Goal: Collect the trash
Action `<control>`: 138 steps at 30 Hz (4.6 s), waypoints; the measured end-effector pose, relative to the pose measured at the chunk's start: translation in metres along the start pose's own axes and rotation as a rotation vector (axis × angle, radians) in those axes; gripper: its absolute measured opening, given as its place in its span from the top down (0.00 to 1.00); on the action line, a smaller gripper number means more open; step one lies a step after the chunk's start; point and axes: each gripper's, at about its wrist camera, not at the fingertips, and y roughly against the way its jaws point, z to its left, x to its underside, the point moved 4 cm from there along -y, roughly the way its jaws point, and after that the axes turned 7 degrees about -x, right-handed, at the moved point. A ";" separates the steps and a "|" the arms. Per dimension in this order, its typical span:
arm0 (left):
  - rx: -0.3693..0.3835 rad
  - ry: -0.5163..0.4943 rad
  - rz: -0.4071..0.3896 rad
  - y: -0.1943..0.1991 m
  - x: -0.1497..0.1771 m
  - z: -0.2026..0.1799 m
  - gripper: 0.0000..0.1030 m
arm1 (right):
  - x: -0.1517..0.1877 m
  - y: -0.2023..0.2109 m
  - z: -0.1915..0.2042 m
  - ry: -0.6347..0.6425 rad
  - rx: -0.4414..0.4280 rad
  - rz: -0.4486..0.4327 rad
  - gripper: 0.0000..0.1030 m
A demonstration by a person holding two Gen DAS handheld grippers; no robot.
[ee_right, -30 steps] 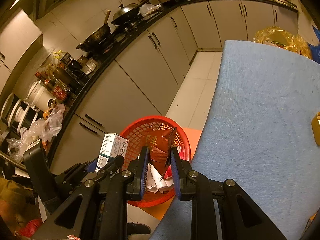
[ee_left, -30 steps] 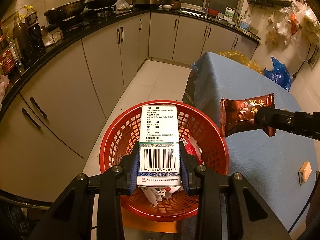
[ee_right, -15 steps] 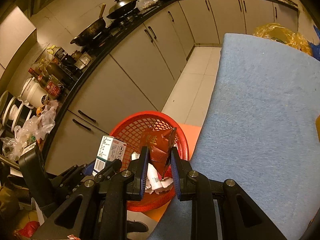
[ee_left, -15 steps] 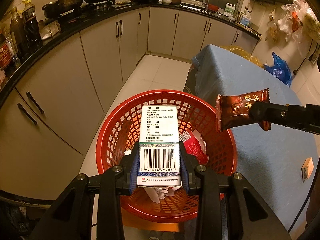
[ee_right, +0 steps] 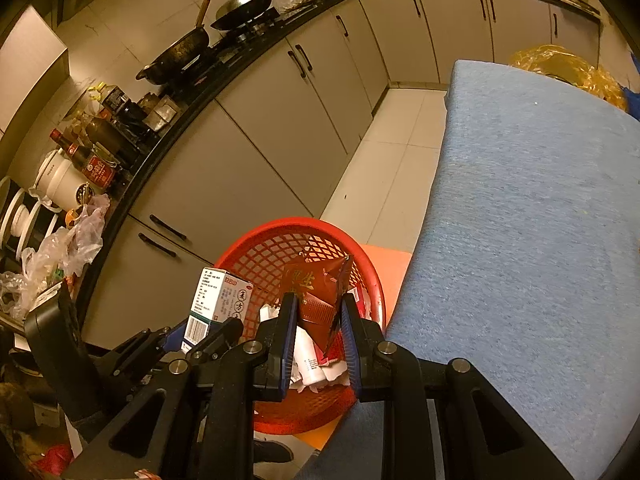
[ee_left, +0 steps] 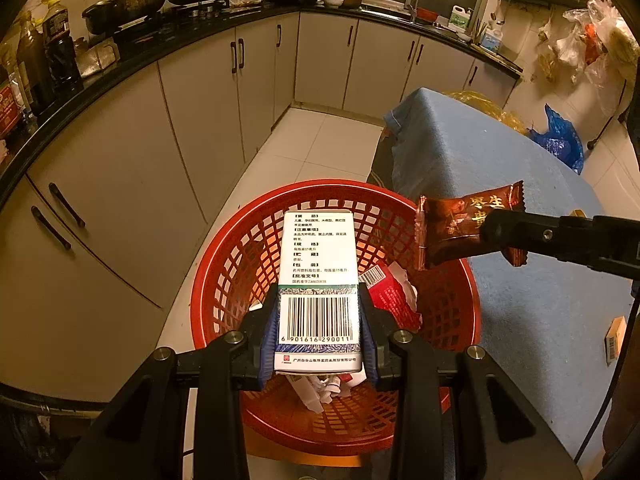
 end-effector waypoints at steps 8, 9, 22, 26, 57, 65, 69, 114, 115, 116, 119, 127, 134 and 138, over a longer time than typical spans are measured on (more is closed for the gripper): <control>0.006 -0.008 0.009 -0.008 -0.003 -0.001 0.68 | -0.003 -0.009 -0.003 -0.003 0.010 0.014 0.77; 0.006 -0.009 0.010 -0.009 -0.003 -0.001 0.68 | -0.003 -0.009 -0.004 -0.004 0.011 0.016 0.77; 0.018 -0.010 0.019 -0.013 0.003 0.000 0.63 | -0.006 -0.006 -0.005 -0.014 0.009 0.008 0.66; 0.013 0.004 0.007 -0.009 0.005 0.002 0.55 | -0.006 0.002 -0.005 -0.016 0.018 -0.005 0.62; -0.222 0.151 -0.153 0.113 0.036 -0.025 0.15 | 0.046 0.121 0.000 0.216 0.028 -0.113 0.21; -0.327 0.192 -0.213 0.196 0.093 -0.070 0.10 | 0.116 0.201 0.001 0.360 -0.001 -0.162 0.18; -0.395 0.209 -0.238 0.232 0.128 -0.094 0.08 | 0.155 0.246 -0.005 0.438 -0.021 -0.179 0.15; -0.440 0.126 -0.251 0.275 0.180 -0.165 0.02 | 0.225 0.317 -0.029 0.630 0.013 -0.197 0.09; -0.441 0.126 -0.250 0.276 0.180 -0.164 0.02 | 0.225 0.317 -0.027 0.632 0.012 -0.197 0.09; -0.439 0.127 -0.251 0.276 0.181 -0.162 0.02 | 0.225 0.317 -0.027 0.633 0.011 -0.198 0.09; -0.441 0.129 -0.245 0.275 0.181 -0.162 0.02 | 0.226 0.316 -0.024 0.634 0.010 -0.196 0.09; -0.436 0.144 -0.241 0.276 0.183 -0.155 0.02 | 0.227 0.313 -0.015 0.650 0.007 -0.192 0.09; -0.442 0.157 -0.228 0.274 0.186 -0.147 0.02 | 0.227 0.308 -0.010 0.658 0.000 -0.182 0.09; -0.446 0.167 -0.224 0.275 0.186 -0.142 0.02 | 0.227 0.306 -0.008 0.660 -0.004 -0.180 0.09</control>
